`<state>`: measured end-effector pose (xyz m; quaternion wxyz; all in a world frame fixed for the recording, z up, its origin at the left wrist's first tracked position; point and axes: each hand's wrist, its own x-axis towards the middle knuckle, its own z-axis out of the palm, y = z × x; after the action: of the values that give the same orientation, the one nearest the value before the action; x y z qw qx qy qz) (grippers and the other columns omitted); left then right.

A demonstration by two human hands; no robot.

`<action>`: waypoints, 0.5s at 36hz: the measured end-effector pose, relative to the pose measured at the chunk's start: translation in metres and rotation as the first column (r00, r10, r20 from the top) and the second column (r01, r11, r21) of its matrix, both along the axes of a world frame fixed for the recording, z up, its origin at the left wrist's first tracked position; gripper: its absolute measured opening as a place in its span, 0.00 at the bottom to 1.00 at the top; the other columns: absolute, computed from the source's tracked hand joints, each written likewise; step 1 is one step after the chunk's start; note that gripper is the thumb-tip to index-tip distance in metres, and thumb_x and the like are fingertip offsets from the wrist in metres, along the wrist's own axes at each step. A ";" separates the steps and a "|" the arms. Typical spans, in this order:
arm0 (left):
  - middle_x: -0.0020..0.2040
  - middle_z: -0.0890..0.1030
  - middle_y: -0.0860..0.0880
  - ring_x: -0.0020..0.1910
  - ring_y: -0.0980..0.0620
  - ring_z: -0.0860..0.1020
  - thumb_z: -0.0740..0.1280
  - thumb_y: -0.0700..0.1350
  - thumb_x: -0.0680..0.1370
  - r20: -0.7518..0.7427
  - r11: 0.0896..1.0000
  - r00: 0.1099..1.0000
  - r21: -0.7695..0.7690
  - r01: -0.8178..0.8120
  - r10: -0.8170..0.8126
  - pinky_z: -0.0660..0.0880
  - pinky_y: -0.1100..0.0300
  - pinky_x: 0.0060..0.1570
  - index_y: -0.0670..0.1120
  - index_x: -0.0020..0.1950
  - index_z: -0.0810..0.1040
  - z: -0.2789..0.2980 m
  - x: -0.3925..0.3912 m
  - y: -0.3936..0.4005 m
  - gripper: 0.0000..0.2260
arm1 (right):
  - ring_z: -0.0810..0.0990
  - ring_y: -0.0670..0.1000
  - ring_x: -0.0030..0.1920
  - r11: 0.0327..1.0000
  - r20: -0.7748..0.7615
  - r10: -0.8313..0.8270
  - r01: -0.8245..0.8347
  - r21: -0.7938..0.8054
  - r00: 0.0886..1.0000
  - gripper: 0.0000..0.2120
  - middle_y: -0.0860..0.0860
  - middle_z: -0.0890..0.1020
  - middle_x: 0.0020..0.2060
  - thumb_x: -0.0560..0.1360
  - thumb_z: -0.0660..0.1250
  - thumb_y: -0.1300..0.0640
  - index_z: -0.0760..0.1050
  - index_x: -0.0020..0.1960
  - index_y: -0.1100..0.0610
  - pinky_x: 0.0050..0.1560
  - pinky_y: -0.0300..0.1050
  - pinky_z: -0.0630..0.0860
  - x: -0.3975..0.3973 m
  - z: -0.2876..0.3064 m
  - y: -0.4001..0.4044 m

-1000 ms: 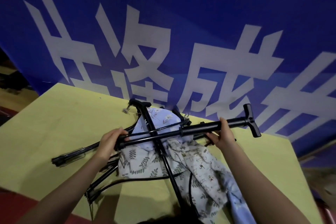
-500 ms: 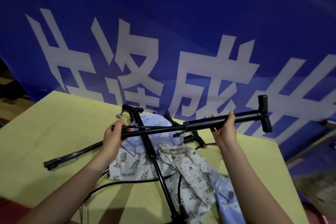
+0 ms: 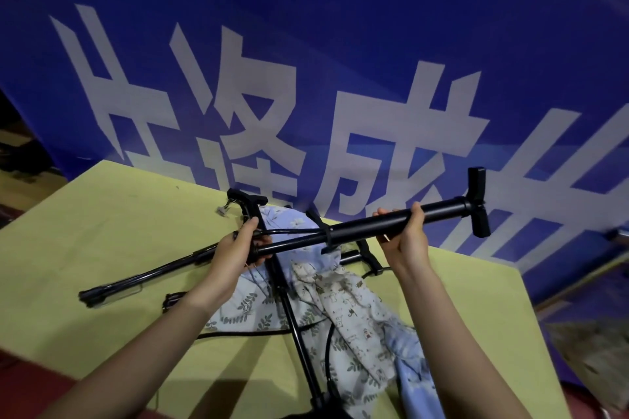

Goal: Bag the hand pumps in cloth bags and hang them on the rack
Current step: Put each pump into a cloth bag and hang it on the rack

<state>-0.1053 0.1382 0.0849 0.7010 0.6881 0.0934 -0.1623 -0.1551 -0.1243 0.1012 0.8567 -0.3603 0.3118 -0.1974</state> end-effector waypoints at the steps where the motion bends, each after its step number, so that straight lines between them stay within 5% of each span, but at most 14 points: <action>1: 0.44 0.84 0.44 0.40 0.47 0.80 0.62 0.55 0.79 0.002 1.000 1.000 0.006 0.013 -0.013 0.77 0.58 0.40 0.41 0.51 0.81 0.001 0.000 -0.002 0.18 | 0.82 0.54 0.46 1.000 -0.007 0.005 -0.005 -0.003 1.000 0.14 0.57 0.84 0.38 0.81 0.59 0.46 0.69 0.46 0.57 0.57 0.53 0.76 -0.001 -0.001 0.001; 6: 0.45 0.86 0.47 0.45 0.47 0.80 0.63 0.55 0.79 0.026 0.996 0.996 0.021 0.089 -0.089 0.76 0.54 0.50 0.43 0.51 0.83 0.006 0.000 -0.010 0.17 | 0.83 0.54 0.47 0.999 -0.052 0.046 -0.046 0.004 0.998 0.17 0.57 0.84 0.44 0.80 0.59 0.44 0.69 0.55 0.59 0.51 0.51 0.77 -0.005 -0.012 0.005; 10: 0.44 0.86 0.51 0.51 0.50 0.81 0.62 0.53 0.80 0.088 0.993 0.990 0.039 0.109 -0.112 0.73 0.50 0.61 0.48 0.46 0.85 0.008 -0.002 -0.019 0.15 | 0.82 0.53 0.46 0.998 -0.041 0.055 -0.054 0.025 0.998 0.13 0.54 0.79 0.42 0.80 0.60 0.45 0.70 0.48 0.55 0.56 0.54 0.76 -0.010 -0.015 0.013; 18: 0.53 0.82 0.54 0.57 0.55 0.77 0.59 0.51 0.82 0.216 0.978 0.954 0.072 0.196 -0.207 0.70 0.57 0.61 0.48 0.49 0.84 0.006 -0.010 -0.033 0.14 | 0.80 0.53 0.51 0.983 -0.019 0.179 -0.179 -0.027 0.984 0.17 0.54 0.80 0.46 0.80 0.57 0.42 0.71 0.50 0.56 0.50 0.47 0.76 -0.018 -0.031 0.022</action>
<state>-0.1148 0.1052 0.0906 0.6695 0.7251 -0.0524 -0.1524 -0.1727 -0.1021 0.0698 0.8632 -0.4007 0.2823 -0.1210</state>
